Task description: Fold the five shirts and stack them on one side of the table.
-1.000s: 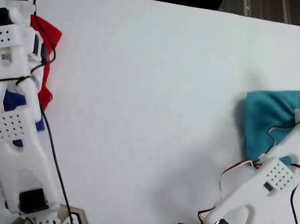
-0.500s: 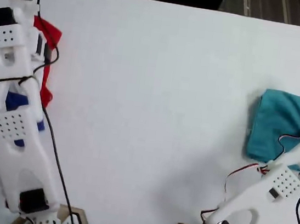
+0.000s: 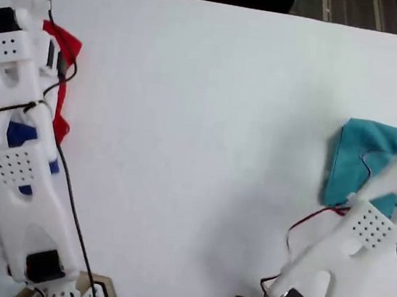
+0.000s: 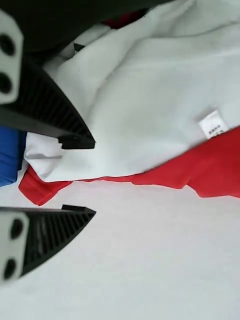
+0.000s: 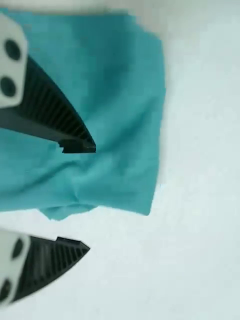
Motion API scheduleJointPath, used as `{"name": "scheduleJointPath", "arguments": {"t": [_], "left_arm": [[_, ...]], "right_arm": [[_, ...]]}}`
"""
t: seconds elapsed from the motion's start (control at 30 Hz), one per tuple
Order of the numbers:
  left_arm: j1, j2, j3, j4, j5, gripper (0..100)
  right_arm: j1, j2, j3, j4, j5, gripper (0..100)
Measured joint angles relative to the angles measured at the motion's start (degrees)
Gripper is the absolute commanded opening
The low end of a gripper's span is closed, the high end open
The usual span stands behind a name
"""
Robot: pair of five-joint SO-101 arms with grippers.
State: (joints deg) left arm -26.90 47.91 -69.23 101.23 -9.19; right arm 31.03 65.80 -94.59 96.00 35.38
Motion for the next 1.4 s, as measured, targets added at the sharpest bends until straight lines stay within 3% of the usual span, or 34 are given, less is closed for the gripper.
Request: {"name": "scheduleJointPath", "arguments": {"t": [0.17, 0.33, 0.53, 0.8, 0.97, 1.2, 1.33, 1.4], "left_arm": [[-2.37, -7.21, -0.70, 0.09, -1.05, 21], [-10.37, -12.40, -1.14, 0.09, -1.05, 21], [-23.12, -11.16, -1.14, -1.05, -7.30, 21], [-35.25, 3.25, -1.14, -11.87, -16.26, 21], [-38.24, 10.11, -1.14, -17.32, -18.73, 21], [-38.95, 13.89, -1.14, -19.25, -19.34, 20], [-38.95, 14.51, -1.32, -18.46, -19.43, 3], [-38.59, 14.51, -1.32, -17.05, -19.43, 4]], "right_arm": [[-4.57, -8.26, 0.18, 1.93, -4.13, 25.5], [-5.98, -19.25, 9.85, 2.11, -7.38, 25.6], [-9.76, -37.36, 36.22, 2.11, -7.56, 25.6], [-16.35, -64.97, 78.95, 2.02, -7.65, 25.6], [-18.11, -77.36, 97.23, 2.02, -7.56, 25.6], [-18.11, -88.35, 106.73, 2.02, -2.90, 25.6], [-18.11, -90.29, 108.75, 2.02, -2.55, 25.6], [-18.11, -90.46, 109.80, 1.93, -2.55, 25.6]]}}
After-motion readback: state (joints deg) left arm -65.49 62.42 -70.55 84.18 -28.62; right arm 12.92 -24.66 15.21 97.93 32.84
